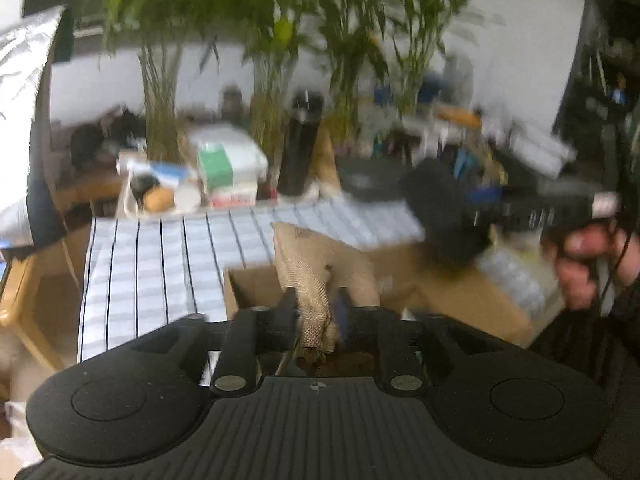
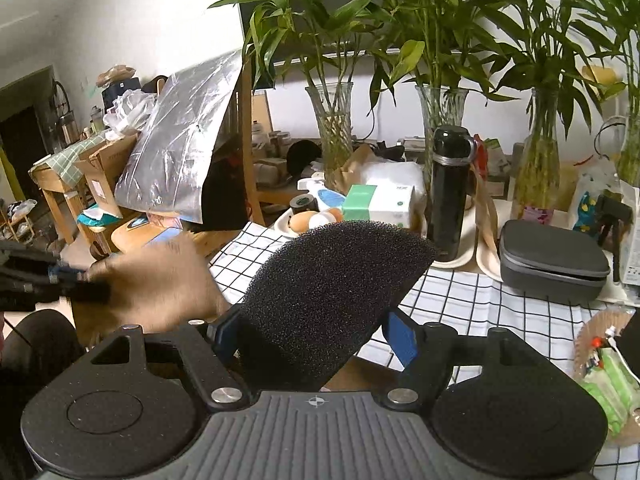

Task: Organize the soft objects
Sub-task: 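Open left tool over box releasing pouch while right tool holds foam pad, then lower the foam pad into the box and open the right tool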

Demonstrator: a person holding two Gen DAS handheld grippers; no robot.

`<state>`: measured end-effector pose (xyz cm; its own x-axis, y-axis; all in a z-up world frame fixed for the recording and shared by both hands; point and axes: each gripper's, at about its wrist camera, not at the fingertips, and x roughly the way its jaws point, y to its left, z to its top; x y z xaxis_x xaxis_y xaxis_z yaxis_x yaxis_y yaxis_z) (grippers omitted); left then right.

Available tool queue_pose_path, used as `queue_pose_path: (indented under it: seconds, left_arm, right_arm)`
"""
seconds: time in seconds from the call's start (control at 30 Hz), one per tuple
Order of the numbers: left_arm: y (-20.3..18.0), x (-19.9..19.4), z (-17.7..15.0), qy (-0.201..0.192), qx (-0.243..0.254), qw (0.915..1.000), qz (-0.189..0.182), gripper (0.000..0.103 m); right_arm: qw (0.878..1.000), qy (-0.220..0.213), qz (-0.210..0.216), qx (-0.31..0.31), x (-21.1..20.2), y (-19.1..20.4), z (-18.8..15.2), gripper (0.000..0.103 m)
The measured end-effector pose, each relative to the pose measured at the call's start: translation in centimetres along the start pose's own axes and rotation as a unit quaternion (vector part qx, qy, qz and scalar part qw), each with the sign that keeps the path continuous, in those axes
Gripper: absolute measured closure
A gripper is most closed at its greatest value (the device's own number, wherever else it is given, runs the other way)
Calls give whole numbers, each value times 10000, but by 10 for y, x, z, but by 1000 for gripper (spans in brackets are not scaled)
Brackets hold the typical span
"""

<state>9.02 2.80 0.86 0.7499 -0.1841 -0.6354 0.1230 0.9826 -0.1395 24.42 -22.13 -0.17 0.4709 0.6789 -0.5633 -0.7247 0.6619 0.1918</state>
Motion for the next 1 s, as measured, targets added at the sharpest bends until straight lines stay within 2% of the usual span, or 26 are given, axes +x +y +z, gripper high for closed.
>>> queue_pose_path:
  seconds: [0.03,0.07,0.1,0.13,0.3,0.4,0.57,0.83,0.93,0.97,1.0]
  left_arm:
    - [-1,2,-3,99,53,9999,33,56]
    - [-1,2,-6,122,88,9999,55,43]
    - [0,0,-9,88,106,9999,53,34]
    - [1,-2,-11,43,129,9999,60,32]
    - [1,-8,-20,67,238,9997,33,31]
    - [-5,-8,-24,65,435,9989,128,31]
    - [-14,-11,-33,-26,697,9975,65,31]
    - [-14,-15,-34,-196,752,9970,47,31]
    - [-9,-16,-33,-248,674,9974,63,31]
    - [-8,-17,-32,-257,645,9976,71,31]
    - [-6,-16,-32,-262,622,9977,78,31]
  right_arm:
    - [10000,5,2,3,-1,0,-1,27]
    - [10000,13,-3,2,-1,0,-1,27]
    - [10000,14,-4,-5,-2,1,-2,27]
    - [10000,13,2,-11,-2,2,-2,27]
    - [10000,48,36,-64,-4,5,-5,27]
    - [9999,97,55,-98,-4,7,-7,27]
    - [9995,210,114,-202,-3,11,-9,27]
    - [9966,457,489,-482,0,23,-12,27]
    - [9950,596,576,-555,-2,27,-15,18]
    - [9940,706,598,-582,-1,27,-18,6]
    - [9934,766,566,-632,-1,28,-20,0]
